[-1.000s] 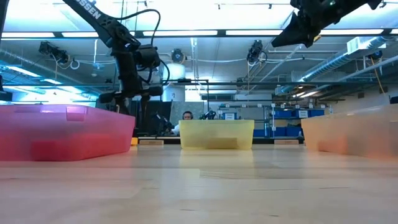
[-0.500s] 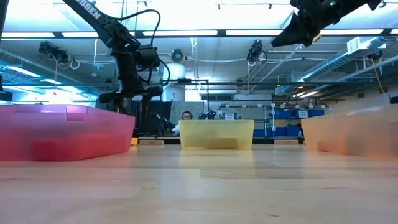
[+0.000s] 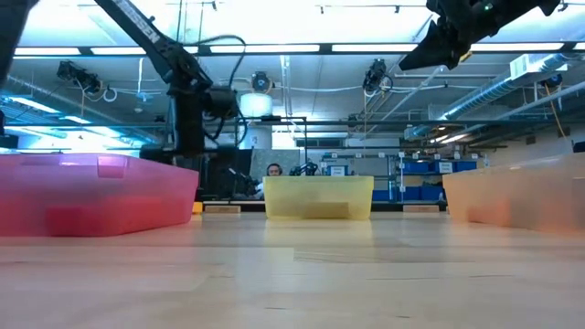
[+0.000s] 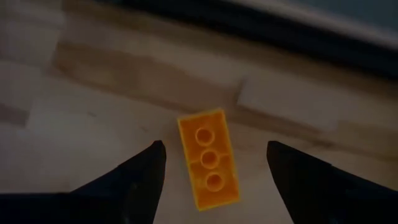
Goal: Sort blocks by size
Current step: Put the 3 stud yellow game piece into the pink bin
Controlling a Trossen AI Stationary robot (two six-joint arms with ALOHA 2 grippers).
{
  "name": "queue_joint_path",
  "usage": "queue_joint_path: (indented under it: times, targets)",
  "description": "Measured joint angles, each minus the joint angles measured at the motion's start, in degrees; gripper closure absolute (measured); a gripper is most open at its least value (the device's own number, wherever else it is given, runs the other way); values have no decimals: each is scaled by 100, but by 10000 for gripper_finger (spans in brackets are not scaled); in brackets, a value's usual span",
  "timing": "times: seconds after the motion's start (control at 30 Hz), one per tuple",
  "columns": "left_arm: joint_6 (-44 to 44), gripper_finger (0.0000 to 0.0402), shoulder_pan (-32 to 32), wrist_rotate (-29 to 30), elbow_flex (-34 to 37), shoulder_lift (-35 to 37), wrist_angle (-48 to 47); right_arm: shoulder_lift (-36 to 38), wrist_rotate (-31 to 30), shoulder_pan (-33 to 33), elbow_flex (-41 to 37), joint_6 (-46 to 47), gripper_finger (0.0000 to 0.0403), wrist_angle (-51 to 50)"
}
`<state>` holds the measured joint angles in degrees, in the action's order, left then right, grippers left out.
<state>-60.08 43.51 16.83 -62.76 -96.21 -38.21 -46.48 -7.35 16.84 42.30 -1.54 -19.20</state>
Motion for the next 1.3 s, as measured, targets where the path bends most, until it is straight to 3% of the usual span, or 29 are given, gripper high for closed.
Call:
queue_joint_path:
  times: [0.17,0.5,0.93,1.13,1.3]
  targets:
    - [-29,117,0,-421,0,-497,96,-2,1,24,0,-17,379,-5]
    - [-153,124,-11,-597,-24,-928,119,-2,7,24,0,0,380,-24]
    - [268,246,-11,-598,-43,-934,138,-2,7,24,0,-11,380,-28]
    - [1032,260,-32,-516,-593,-976,-710,-2,7,24,0,-11,380,-28]
    - [1865,250,-289,15,-1351,-968,-1758,-2,7,24,0,48,380,-28]
